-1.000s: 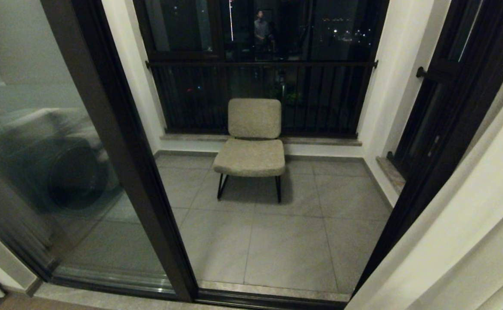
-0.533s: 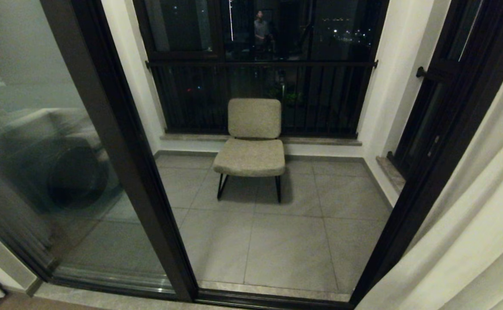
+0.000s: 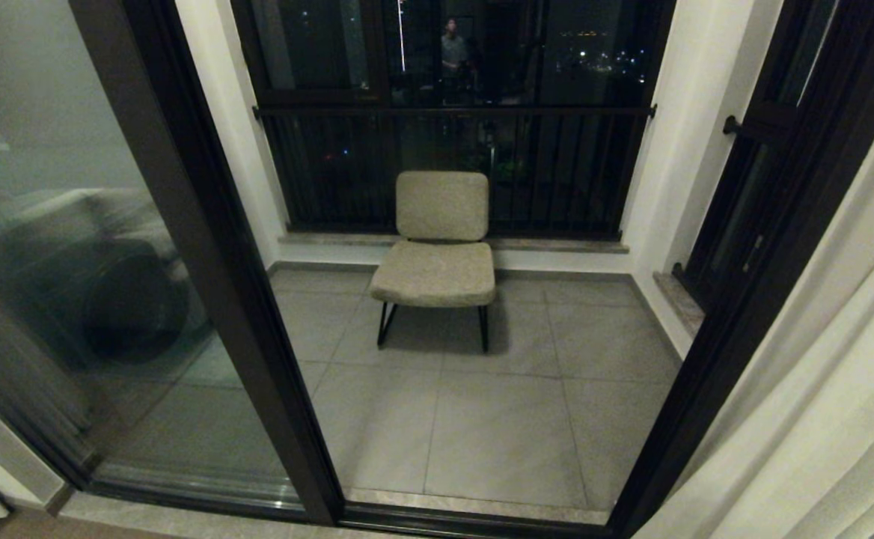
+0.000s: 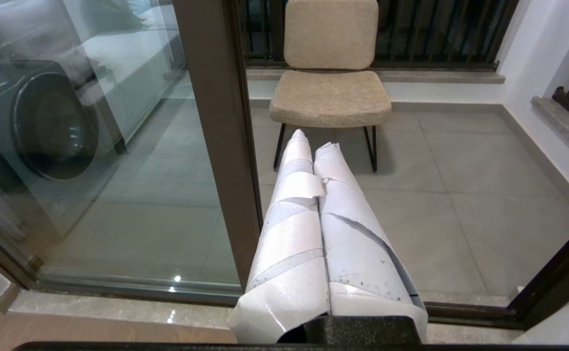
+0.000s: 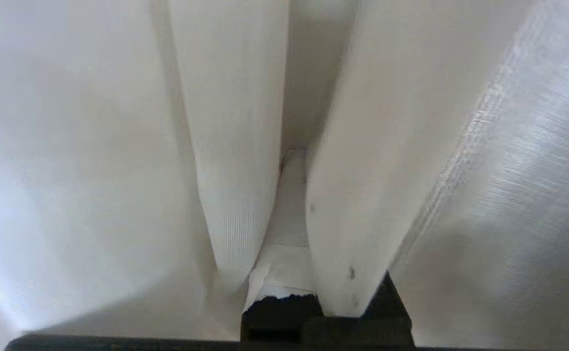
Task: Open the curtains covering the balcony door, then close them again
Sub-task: Pull the inner curtains open on both sides
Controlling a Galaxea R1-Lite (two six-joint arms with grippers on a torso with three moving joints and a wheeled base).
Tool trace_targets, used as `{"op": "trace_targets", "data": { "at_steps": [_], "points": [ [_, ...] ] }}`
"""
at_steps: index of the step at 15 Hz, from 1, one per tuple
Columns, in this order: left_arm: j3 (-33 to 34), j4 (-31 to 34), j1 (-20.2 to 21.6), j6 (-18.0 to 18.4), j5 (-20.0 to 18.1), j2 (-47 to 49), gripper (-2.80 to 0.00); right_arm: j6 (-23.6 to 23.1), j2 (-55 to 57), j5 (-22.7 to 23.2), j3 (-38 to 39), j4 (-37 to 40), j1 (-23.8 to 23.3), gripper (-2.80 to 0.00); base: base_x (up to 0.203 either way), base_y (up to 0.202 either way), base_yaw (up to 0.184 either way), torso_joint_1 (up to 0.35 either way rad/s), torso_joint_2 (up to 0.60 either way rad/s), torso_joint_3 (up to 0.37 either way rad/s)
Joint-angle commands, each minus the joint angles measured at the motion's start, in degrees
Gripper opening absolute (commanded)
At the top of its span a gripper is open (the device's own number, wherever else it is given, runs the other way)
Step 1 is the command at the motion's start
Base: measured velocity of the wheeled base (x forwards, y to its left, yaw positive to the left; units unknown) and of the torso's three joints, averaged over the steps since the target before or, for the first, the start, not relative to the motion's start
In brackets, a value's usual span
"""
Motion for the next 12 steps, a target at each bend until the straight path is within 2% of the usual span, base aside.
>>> {"op": "trace_targets", "data": {
  "at_steps": [1, 3, 9, 10, 12],
  "points": [
    [0.00, -0.11, -0.02, 0.02, -0.01, -0.02, -2.80, 0.57, -8.94, 3.79, 7.41, -0.44, 4.81, -2.80, 0.000, 0.000, 0.000, 0.000, 0.00, 0.000],
    [0.00, -0.05, 0.06, 0.02, -0.01, -0.02, -2.80, 0.81, -11.53, 4.64, 10.43, -0.36, 7.51, -2.80, 0.000, 0.000, 0.000, 0.000, 0.00, 0.000],
    [0.00, -0.02, 0.06, 0.02, -0.01, -0.02, -2.80, 0.82, -12.13, 4.63, 11.22, -0.35, 7.79, -2.80, 0.000, 0.000, 0.000, 0.000, 0.00, 0.000],
    [0.00, -0.02, 0.06, 0.02, -0.01, -0.02, -2.80, 0.82, -12.22, 4.67, 11.23, -0.26, 7.79, 0.00, 0.000, 0.000, 0.000, 0.000, 0.00, 0.000],
    [0.00, -0.02, 0.06, 0.02, -0.01, -0.02, -2.80, 0.88, -12.93, 4.59, 11.89, 0.09, 7.71, 0.00, 0.000, 0.000, 0.000, 0.000, 0.00, 0.000]
  ]
}}
